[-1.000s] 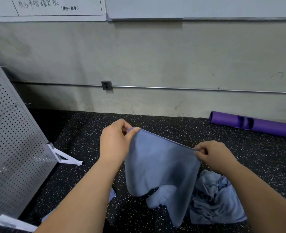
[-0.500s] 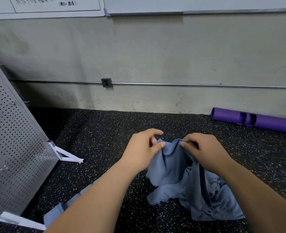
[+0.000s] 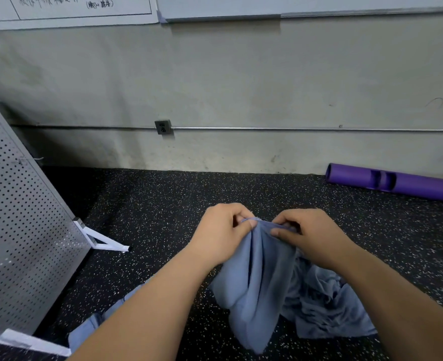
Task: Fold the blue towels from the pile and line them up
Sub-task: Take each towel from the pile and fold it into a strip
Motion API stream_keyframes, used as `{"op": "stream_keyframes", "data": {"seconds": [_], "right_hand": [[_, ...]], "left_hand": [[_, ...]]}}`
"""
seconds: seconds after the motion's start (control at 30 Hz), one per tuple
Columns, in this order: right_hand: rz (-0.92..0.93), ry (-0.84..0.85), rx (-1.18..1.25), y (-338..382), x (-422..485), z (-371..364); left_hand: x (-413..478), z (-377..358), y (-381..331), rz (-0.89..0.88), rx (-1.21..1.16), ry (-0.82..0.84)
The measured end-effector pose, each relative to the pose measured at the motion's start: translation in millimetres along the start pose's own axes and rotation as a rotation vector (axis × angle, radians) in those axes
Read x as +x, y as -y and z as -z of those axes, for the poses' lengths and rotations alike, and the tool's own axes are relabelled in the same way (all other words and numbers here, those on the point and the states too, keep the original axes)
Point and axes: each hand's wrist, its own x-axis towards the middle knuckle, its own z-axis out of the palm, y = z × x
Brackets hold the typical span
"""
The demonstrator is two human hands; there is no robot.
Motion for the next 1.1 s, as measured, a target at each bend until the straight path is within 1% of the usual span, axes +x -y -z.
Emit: {"op": "stream_keyframes", "data": {"seconds": [0.1, 0.17, 0.27, 0.33, 0.43, 0.5, 0.63, 0.73, 0.9, 1.0, 1.1], "right_hand": [[-0.093, 0.019, 0.113, -6.0, 1.7, 3.2], [-0.12, 0.0, 0.155, -9.1, 2.3, 6.8], [-0.17, -0.042, 0.097, -18.8, 2.4, 13.6], [-0.2, -0.075, 0.028, -24.3, 2.2, 17.0], [-0.161, -0.153, -0.036, -22.1, 0.6, 15.0], [-0.105, -0.174, -0.011, -13.5, -0.8, 11.4], [0.021, -0.144, 0.019, 7.9, -0.1, 2.5], [0.08, -0.115, 0.057, 20.3, 0.4, -2.0], [0.07, -0.099, 0.091, 24.1, 0.7, -5.4], [-0.011, -0.067, 0.093, 11.2, 3.9, -6.5], [-0.092, 0.0, 0.074, -2.0, 7.6, -4.4]], "left_hand": [[2.5, 4.7, 1.2, 0.045, 0.012, -0.075], [3.9, 9.0, 4.5, 0.094, 0.031, -0.142], [5.3, 17.8, 9.4, 0.188, 0.05, -0.24], [6.0, 20.4, 12.9, 0.228, 0.077, -0.261], [3.5, 14.9, 14.0, 0.235, 0.128, -0.168], [0.1, 8.8, 11.8, 0.183, 0.11, -0.068], [-4.8, -2.2, -0.5, 0.055, 0.071, 0.068], [-4.3, -9.9, -4.8, 0.023, 0.047, 0.12], [-3.1, -11.0, -4.3, 0.04, 0.026, 0.096], [-1.4, -6.4, -1.4, 0.063, 0.015, 0.044], [1.2, -0.1, 1.3, 0.087, -0.008, -0.054]]}}
